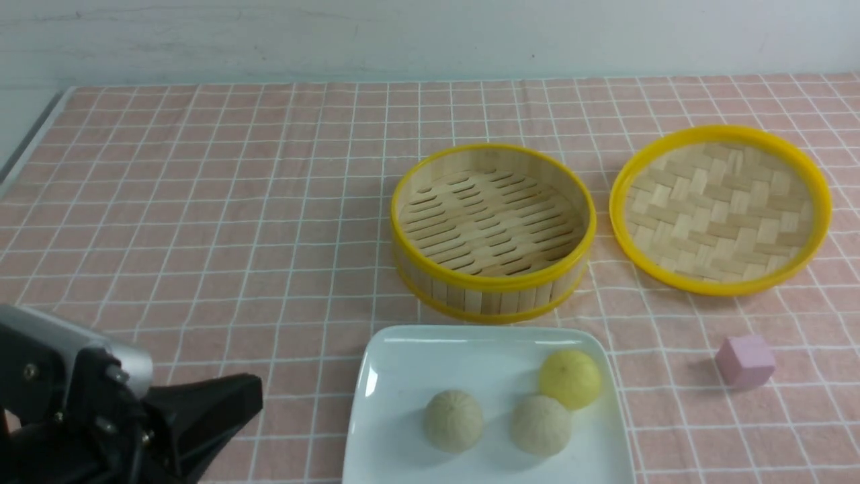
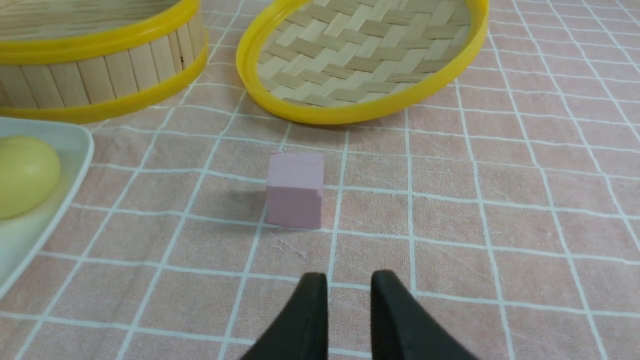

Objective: Put the steamed buns into the plate on the pink tablecloth.

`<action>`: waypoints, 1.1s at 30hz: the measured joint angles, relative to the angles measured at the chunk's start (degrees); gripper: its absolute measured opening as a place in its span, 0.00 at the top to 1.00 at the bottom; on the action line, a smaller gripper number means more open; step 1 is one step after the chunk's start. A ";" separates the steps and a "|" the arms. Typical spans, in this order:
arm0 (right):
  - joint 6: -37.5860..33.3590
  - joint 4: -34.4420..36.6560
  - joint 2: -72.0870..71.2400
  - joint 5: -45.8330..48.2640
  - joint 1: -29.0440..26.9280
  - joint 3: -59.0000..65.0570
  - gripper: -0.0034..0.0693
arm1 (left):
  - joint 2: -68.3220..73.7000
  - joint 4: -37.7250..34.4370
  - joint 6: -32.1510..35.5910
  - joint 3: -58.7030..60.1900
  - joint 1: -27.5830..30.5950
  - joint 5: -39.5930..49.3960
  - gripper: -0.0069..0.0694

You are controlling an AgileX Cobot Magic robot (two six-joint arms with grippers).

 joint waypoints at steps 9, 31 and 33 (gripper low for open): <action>0.00 0.00 0.00 0.00 0.00 0.00 0.73 | -8.96 9.65 -5.38 9.99 16.33 -0.27 0.86; 0.00 0.00 0.00 0.00 0.00 0.00 0.70 | -32.19 13.96 -5.65 23.68 38.43 6.35 0.84; 0.00 0.00 0.00 0.00 0.00 0.00 0.70 | -32.19 14.01 -5.65 23.68 38.79 6.35 0.84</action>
